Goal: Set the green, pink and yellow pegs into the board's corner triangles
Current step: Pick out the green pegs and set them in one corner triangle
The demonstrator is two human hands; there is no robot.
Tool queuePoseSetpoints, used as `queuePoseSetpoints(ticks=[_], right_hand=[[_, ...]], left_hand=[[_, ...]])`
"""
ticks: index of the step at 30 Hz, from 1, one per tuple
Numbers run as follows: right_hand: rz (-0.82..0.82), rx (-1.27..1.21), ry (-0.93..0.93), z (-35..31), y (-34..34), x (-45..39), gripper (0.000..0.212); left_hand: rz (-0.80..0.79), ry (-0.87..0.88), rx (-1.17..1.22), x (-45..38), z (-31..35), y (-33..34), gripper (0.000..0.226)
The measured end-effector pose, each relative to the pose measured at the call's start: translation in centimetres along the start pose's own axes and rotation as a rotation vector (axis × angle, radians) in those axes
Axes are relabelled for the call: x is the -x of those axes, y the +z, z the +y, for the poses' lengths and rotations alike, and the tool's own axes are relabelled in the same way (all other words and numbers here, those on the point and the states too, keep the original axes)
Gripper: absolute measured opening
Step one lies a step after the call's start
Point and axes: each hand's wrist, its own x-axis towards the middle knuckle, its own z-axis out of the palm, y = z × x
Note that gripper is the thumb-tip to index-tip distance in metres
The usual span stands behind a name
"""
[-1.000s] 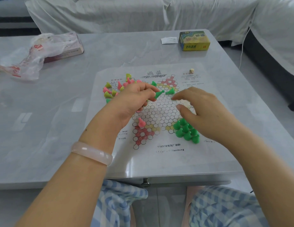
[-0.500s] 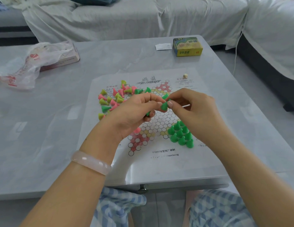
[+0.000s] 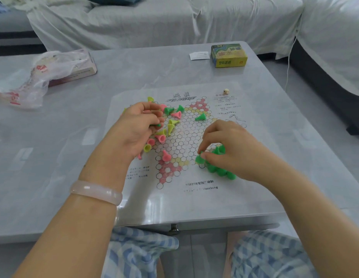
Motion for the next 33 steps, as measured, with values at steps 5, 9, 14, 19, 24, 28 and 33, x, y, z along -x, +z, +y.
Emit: queuePoseSetpoints(ticks=[5,9,14,19,24,28,33], right_hand=[[-0.044,0.076,-0.011,0.0,0.5,0.0,0.01],[-0.023,0.128,-0.006,0.1,0.6,0.0,0.012],[-0.016,0.173,-0.017,0.1,0.7,-0.1,0.013],[-0.02,0.191,-0.028,0.2,0.8,-0.1,0.013],[-0.019,0.194,-0.04,0.2,1.0,-0.1,0.013],[-0.012,0.207,-0.049,0.3,1.0,0.0,0.014],[-0.012,0.228,-0.062,0.3,1.1,-0.1,0.014]], left_hand=[[-0.056,0.015,0.066,0.6,0.2,0.0,0.018],[-0.076,0.004,0.1,0.8,0.4,0.0,0.01],[-0.073,0.001,0.09,1.0,0.6,0.1,0.01],[-0.075,-0.007,0.085,1.1,0.7,0.2,0.009],[-0.08,-0.009,0.076,1.1,0.7,0.2,0.01],[-0.079,-0.006,0.078,1.2,0.7,0.2,0.008],[-0.089,-0.009,0.043,1.1,0.7,0.2,0.007]])
